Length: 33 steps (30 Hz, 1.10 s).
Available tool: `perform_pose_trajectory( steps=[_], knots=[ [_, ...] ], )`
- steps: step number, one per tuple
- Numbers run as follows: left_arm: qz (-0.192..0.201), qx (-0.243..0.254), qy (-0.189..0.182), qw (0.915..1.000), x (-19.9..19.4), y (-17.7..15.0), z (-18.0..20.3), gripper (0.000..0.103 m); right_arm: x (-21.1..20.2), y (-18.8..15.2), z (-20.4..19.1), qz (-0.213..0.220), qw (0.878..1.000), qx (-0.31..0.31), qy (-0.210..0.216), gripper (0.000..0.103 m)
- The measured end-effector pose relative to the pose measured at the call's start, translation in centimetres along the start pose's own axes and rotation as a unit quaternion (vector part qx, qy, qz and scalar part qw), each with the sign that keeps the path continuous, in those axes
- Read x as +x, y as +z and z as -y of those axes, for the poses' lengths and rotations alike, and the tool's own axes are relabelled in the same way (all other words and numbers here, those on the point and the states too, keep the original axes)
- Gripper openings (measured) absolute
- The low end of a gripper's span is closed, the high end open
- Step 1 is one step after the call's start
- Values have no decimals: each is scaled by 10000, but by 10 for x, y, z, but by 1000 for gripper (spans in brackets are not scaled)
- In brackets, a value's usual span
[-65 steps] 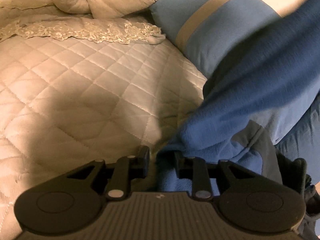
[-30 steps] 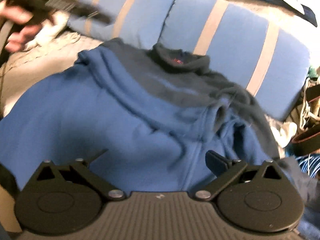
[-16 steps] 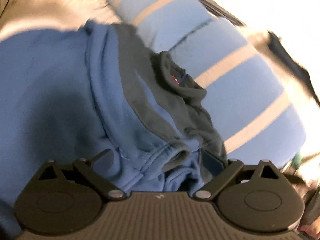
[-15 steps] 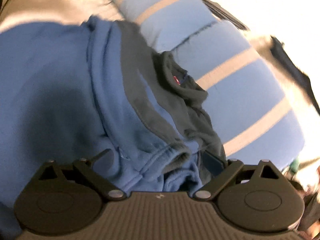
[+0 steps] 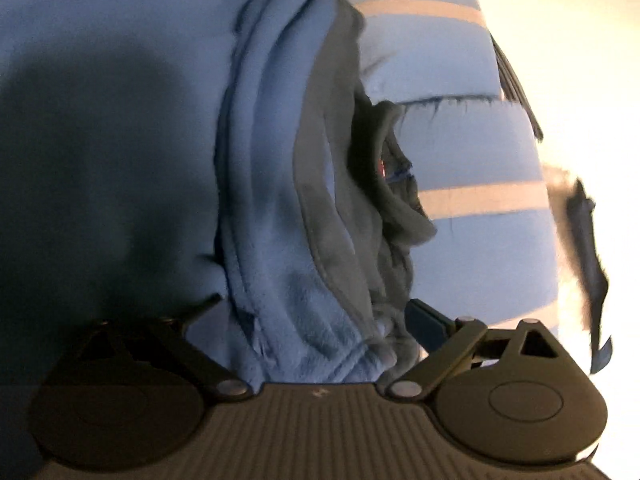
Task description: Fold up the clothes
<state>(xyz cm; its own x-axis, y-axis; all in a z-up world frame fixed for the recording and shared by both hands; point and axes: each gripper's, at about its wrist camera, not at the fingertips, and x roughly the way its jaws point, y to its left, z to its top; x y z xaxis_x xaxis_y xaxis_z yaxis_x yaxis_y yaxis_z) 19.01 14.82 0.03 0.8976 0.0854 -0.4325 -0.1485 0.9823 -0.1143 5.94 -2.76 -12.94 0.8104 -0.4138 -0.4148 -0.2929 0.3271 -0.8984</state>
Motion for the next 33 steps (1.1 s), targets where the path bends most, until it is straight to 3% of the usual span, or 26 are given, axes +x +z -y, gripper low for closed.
perform_pose_trajectory(
  steps=[7,9,15,20,23,25,29,33],
  knots=[
    [-184,-16,-102,9998,7,0,2,77,2,-5,6,-201,9960,-477,-733,93],
    [-199,41,-56,9998,9,-1,2,77,0,-11,4,-217,9937,-731,-827,86],
    [-324,-102,-71,9994,14,0,-3,77,-4,-16,0,-174,9922,-1014,-699,56],
    [-404,5,32,9992,19,1,-5,77,8,-17,0,-486,9918,-1126,-373,51],
    [-458,146,172,9987,22,2,-10,77,13,-17,4,-521,9931,-1016,-265,32],
    [-438,292,305,9981,24,3,-17,77,13,-15,13,-469,9950,-823,-322,14],
    [-485,1143,846,9887,35,-8,-24,77,11,-7,49,-378,9971,-308,-579,13],
    [-1054,1518,801,9795,54,-20,-23,77,13,-4,82,-342,9962,-35,-803,13]
  ],
)
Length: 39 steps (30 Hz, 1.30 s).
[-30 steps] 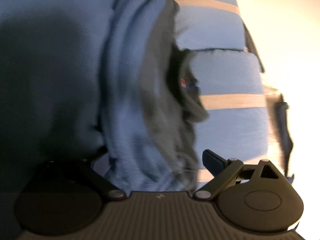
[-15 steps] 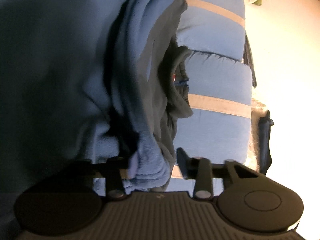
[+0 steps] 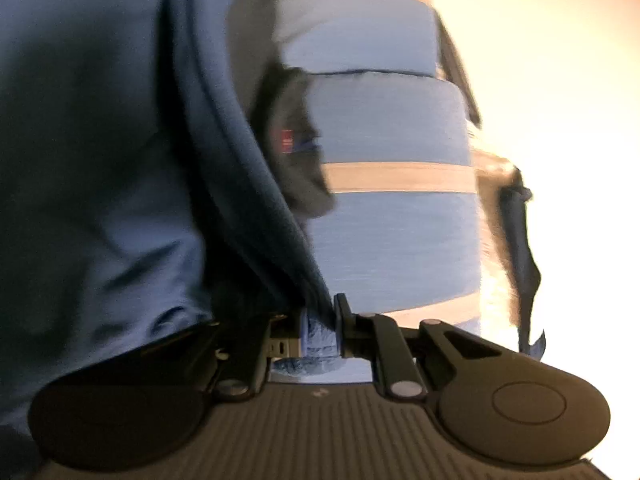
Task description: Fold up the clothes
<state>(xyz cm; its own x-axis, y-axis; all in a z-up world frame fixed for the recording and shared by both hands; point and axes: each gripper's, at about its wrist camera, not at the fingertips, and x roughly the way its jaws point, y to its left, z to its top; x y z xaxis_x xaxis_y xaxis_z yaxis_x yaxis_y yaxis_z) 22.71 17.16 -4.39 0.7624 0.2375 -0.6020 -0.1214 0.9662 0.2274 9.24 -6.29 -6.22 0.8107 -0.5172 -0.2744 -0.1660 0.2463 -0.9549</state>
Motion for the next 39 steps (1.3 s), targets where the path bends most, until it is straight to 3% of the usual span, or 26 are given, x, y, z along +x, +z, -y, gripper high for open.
perform_pose_trajectory(
  steps=[3,6,12,18,21,23,25,26,31,32,36,39],
  knots=[
    [-91,429,-417,9982,12,-2,12,77,3,1,15,1,9998,113,-190,13],
    [112,665,-846,9941,20,-3,20,77,9,-1,32,-45,9990,310,-328,13],
    [464,624,-1391,9872,27,-2,24,77,19,-11,53,-126,9981,364,-489,13],
    [574,506,-2101,9747,33,0,19,76,27,-16,63,-158,9975,376,-575,13],
    [739,887,-2046,9720,33,4,27,72,29,-15,66,-154,9975,342,-607,13],
    [861,1226,-1968,9689,33,7,35,53,31,-13,69,-131,9976,304,-603,13],
    [936,1744,-1763,9642,35,5,46,41,31,-12,69,-94,9981,251,-558,13],
    [984,2007,-1628,9610,36,3,52,34,31,-11,69,-77,9983,231,-532,13],
    [1332,3071,-733,9395,32,-16,71,16,15,-13,52,-31,9992,369,-119,13],
    [1326,3068,-685,9400,32,-17,67,16,11,-13,47,-21,9991,425,4,13],
    [1016,2556,-903,9572,42,-12,39,16,-20,-14,1,81,9969,433,658,13],
    [790,2488,-1028,9598,48,-14,29,17,-38,-16,-29,106,9939,421,1011,13]
  ],
)
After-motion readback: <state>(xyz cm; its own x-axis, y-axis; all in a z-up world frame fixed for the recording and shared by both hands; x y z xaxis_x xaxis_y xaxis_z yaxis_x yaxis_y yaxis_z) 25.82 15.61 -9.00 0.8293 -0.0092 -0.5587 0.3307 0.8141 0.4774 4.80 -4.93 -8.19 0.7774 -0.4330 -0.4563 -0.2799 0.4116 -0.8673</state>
